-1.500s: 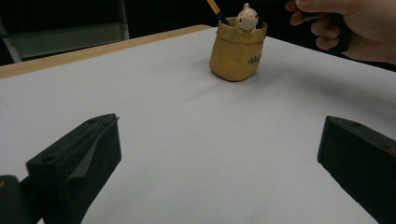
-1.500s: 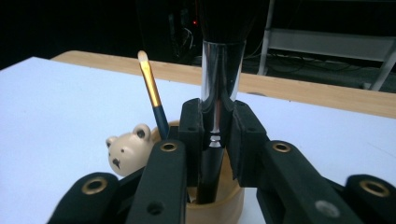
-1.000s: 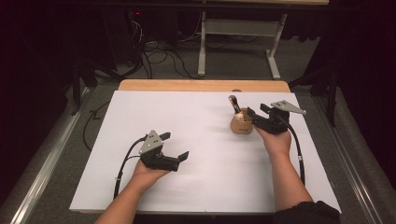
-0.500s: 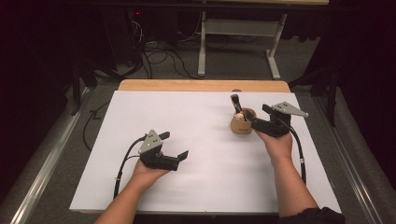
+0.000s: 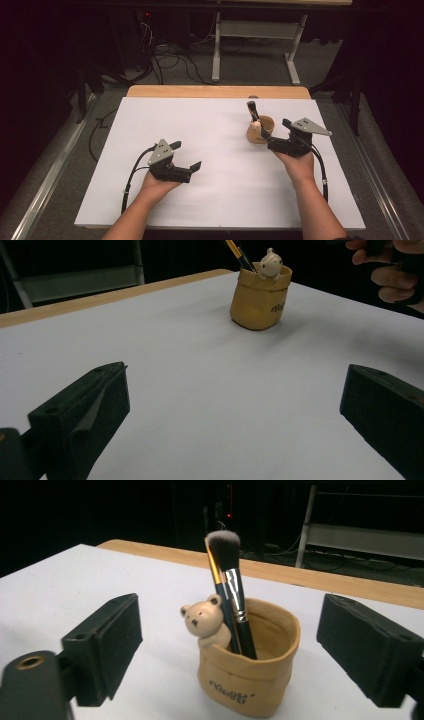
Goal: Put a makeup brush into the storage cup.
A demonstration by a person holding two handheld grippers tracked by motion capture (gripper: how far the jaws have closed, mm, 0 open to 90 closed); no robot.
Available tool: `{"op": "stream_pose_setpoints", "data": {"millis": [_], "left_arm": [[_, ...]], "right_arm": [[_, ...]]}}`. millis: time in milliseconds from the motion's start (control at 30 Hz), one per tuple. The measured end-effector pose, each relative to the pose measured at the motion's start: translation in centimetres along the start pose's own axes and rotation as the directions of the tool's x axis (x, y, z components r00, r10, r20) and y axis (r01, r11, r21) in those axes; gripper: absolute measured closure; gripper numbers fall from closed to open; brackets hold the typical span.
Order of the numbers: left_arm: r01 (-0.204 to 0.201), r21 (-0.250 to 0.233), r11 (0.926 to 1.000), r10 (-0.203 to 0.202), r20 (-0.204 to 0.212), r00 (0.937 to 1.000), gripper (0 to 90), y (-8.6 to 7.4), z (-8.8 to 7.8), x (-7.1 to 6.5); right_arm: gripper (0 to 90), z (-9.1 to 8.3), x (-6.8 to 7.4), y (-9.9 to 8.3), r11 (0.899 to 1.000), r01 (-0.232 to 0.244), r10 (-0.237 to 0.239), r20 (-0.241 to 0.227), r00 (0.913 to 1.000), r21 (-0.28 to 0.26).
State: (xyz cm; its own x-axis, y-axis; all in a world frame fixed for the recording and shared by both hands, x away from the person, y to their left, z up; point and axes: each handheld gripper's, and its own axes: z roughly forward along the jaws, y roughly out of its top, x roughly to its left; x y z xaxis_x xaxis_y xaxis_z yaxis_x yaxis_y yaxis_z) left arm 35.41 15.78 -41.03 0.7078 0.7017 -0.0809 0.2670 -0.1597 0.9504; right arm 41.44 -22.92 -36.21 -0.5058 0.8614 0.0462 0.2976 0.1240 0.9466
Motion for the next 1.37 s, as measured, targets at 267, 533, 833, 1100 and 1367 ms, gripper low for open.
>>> {"op": "stream_pose_setpoints", "data": {"millis": [267,533,833,1100,1367], "left_arm": [[-0.005,0.002,1.0000,0.005,0.000,1.0000,0.1,0.0,0.0,-0.4],[-0.009,0.001,1.0000,0.009,-0.011,0.9999,0.1,0.1,-0.8,-0.5],[-0.013,-0.001,0.9999,0.013,-0.010,0.9999,0.1,0.0,-1.6,-1.0],[-0.007,-0.010,0.9999,0.007,-0.006,1.0000,0.1,0.1,-1.6,-1.0],[-0.007,-0.011,0.9999,0.007,-0.004,1.0000,0.1,0.1,-1.6,-1.1]], "right_arm": [[1.1,-1.7,1.1,-1.2,1.000,0.027,-0.027,0.012,0.9996,-0.013],[1.1,-4.3,2.0,-2.8,0.999,0.047,-0.047,0.016,0.9988,-0.025],[1.1,-6.7,2.5,-3.9,0.998,0.057,-0.056,0.026,0.9981,-0.031],[1.1,-6.6,2.4,-4.0,0.998,0.047,-0.046,0.026,0.9986,-0.038],[1.1,-6.7,2.5,-4.0,0.998,0.055,-0.054,0.022,0.9983,-0.043]]}}
